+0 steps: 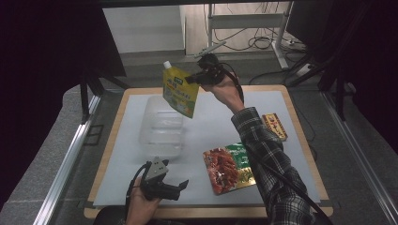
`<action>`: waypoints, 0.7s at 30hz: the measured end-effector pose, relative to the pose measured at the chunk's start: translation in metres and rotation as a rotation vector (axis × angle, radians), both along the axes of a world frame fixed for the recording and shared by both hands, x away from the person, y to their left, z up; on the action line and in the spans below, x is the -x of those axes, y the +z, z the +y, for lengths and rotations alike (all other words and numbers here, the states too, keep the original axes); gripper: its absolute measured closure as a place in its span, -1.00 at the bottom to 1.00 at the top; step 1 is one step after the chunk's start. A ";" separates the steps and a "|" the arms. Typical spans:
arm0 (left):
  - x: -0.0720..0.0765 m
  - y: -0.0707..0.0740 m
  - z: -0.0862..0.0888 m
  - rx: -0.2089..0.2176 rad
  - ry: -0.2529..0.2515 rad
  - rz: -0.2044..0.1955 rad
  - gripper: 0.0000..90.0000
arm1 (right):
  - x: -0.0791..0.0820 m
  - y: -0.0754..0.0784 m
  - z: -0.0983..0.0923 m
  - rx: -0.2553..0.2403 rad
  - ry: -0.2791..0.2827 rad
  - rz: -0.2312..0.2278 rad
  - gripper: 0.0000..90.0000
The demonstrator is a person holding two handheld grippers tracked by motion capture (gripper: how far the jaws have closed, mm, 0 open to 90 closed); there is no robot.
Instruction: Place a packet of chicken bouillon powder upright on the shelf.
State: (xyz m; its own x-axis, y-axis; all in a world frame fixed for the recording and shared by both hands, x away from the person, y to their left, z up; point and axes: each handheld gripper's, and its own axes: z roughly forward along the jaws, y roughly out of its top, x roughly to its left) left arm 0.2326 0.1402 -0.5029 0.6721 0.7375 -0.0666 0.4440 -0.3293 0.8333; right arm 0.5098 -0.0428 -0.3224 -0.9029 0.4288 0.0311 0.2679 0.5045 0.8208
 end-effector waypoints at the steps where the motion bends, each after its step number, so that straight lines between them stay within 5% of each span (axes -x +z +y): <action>1: 0.000 0.000 0.000 0.000 -0.003 0.001 -1.00 | -0.001 0.000 0.003 0.000 0.003 0.000 0.98; 21: -0.001 -0.001 0.001 0.001 -0.008 0.013 -1.00 | -0.009 -0.011 0.043 0.015 0.043 -0.002 0.98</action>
State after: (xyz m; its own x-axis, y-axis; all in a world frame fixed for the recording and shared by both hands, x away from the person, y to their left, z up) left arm 0.2340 0.1411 -0.5040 0.6770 0.7321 -0.0756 0.4519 -0.3324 0.8278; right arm 0.5190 -0.0002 -0.3336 -0.9205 0.3901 0.0234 0.2444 0.5278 0.8134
